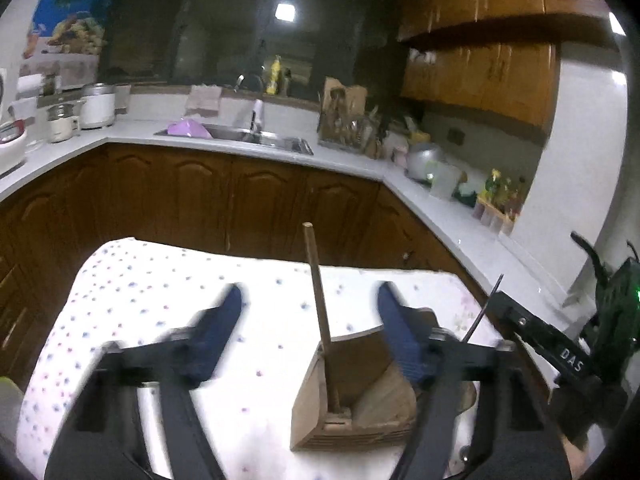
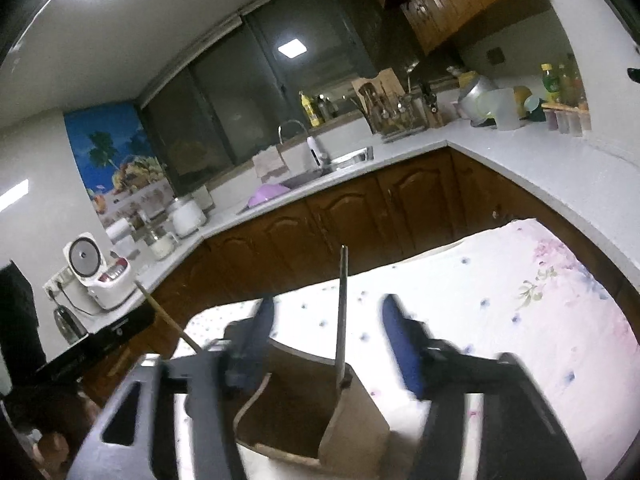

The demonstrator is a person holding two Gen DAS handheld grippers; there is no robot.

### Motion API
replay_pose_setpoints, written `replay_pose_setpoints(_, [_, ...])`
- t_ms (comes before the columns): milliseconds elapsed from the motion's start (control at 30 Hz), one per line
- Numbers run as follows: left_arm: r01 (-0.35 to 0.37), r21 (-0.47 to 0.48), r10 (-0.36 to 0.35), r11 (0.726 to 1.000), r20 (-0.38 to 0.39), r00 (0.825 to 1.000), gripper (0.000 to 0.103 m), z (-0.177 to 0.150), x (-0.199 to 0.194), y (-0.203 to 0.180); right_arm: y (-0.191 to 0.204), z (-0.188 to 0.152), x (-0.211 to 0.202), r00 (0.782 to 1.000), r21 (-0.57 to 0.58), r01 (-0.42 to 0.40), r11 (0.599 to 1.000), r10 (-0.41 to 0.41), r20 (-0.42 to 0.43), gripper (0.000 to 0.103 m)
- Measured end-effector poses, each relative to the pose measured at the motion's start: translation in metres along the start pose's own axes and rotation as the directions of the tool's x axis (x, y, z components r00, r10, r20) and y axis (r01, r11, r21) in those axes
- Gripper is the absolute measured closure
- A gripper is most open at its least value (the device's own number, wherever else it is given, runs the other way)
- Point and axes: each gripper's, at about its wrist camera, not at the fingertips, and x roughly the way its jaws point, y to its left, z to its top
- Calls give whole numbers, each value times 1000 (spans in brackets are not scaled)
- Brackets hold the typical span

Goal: Organize utensils
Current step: 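Open both tools to drop the chopsticks into the holder, then withdraw both tools back over the remaining utensils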

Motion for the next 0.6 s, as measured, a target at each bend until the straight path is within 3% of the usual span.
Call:
replay_pose_setpoints(100, [5,-11,-5,1000,-1,1000,28,-3,-14,4,-1,0,-13,1000,15,-16,1000,16,-8,37])
replay_pose_setpoints(267, [3,-40,-4,999,-12,1000,22,-16,-47,16,-3,-6,-45,999,38,-33,999,33,-5,22])
replay_pose_setpoints(600, [-18,-54,12,998,-96,995,21,-64,-102,26,13,-38,-113,997,-10,-56,998,55,-48,8])
